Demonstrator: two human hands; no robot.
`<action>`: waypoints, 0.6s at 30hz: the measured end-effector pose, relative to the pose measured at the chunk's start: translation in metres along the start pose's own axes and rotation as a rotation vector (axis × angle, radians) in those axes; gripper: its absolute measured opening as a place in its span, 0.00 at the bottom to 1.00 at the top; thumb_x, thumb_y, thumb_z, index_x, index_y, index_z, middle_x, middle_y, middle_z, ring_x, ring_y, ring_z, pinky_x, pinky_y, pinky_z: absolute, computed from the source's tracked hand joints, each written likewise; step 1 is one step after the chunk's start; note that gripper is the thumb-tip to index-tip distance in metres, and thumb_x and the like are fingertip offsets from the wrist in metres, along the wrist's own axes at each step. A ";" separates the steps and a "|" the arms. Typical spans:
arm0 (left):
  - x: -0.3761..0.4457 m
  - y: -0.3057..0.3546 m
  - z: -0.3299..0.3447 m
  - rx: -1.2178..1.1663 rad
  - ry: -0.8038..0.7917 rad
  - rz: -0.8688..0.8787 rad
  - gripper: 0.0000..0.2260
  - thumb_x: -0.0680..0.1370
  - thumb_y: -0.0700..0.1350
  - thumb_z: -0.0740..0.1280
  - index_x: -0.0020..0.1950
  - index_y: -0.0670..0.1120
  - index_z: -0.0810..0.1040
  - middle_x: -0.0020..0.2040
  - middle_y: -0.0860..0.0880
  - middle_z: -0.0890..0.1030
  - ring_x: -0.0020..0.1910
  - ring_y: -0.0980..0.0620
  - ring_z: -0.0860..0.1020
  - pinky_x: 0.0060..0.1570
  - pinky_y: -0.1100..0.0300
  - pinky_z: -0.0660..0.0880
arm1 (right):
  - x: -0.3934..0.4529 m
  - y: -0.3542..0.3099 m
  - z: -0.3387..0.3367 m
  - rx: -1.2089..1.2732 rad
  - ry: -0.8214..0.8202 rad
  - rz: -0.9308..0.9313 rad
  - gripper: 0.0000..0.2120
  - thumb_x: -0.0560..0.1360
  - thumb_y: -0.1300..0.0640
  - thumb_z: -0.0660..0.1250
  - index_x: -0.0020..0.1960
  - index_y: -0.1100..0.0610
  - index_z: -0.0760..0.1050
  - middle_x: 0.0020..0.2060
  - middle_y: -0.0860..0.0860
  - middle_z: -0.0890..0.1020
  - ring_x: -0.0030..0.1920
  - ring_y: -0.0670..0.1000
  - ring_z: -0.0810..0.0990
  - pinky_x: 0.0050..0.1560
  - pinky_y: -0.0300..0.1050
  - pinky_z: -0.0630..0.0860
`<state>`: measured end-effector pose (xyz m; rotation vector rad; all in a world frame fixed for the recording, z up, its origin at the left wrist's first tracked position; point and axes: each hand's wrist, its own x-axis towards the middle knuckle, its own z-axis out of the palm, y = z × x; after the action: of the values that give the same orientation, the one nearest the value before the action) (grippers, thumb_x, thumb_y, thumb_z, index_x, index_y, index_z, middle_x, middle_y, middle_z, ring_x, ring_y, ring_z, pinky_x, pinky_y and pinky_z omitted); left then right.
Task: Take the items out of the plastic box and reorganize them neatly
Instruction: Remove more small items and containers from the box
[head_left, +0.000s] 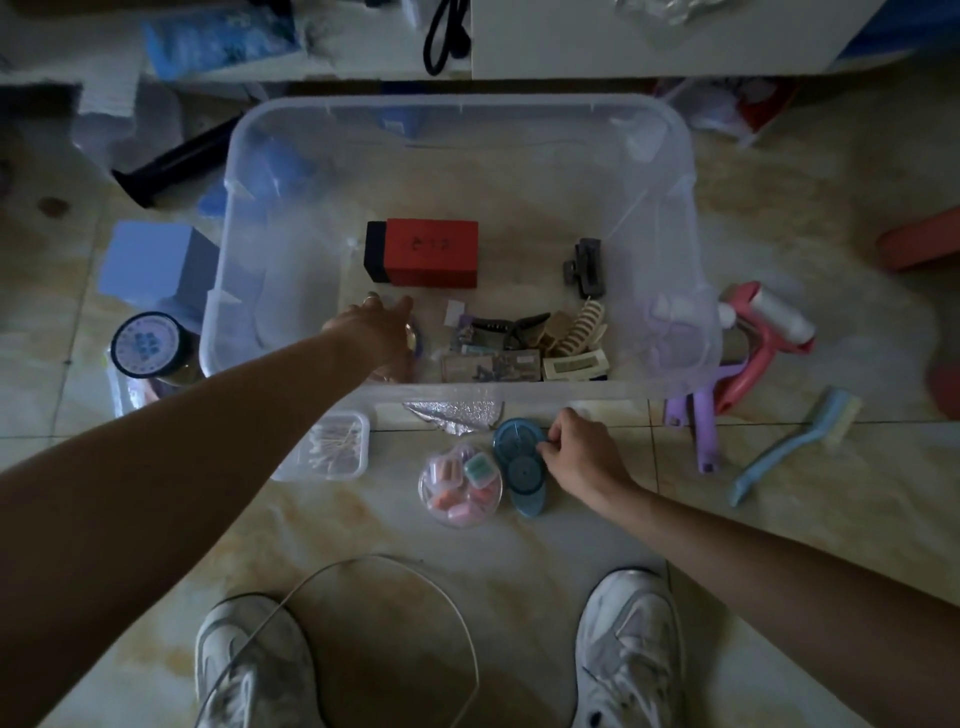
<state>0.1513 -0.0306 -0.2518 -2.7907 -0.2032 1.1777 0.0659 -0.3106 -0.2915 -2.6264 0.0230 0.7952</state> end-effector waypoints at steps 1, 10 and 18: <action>0.003 -0.001 0.002 0.015 0.001 0.007 0.44 0.65 0.59 0.73 0.76 0.53 0.57 0.71 0.42 0.61 0.65 0.35 0.68 0.56 0.46 0.75 | -0.003 -0.003 -0.003 -0.051 -0.009 0.001 0.10 0.78 0.51 0.68 0.53 0.55 0.72 0.46 0.52 0.80 0.43 0.53 0.81 0.38 0.47 0.78; -0.008 0.003 -0.010 -0.146 0.074 -0.001 0.49 0.53 0.66 0.72 0.69 0.54 0.56 0.64 0.43 0.68 0.63 0.39 0.66 0.58 0.44 0.73 | -0.057 -0.069 -0.076 -0.283 -0.314 -0.213 0.13 0.78 0.47 0.65 0.57 0.54 0.75 0.53 0.53 0.80 0.51 0.53 0.80 0.43 0.43 0.70; -0.062 -0.013 -0.050 -0.573 0.291 0.162 0.41 0.60 0.62 0.78 0.66 0.57 0.61 0.59 0.43 0.66 0.61 0.41 0.67 0.59 0.48 0.72 | -0.039 -0.124 -0.172 0.720 -0.211 -0.397 0.07 0.81 0.54 0.65 0.48 0.55 0.80 0.38 0.53 0.85 0.35 0.50 0.83 0.36 0.44 0.77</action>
<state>0.1437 -0.0304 -0.1713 -3.4945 -0.3383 0.8164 0.1403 -0.2642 -0.0945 -1.7859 -0.2213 0.7388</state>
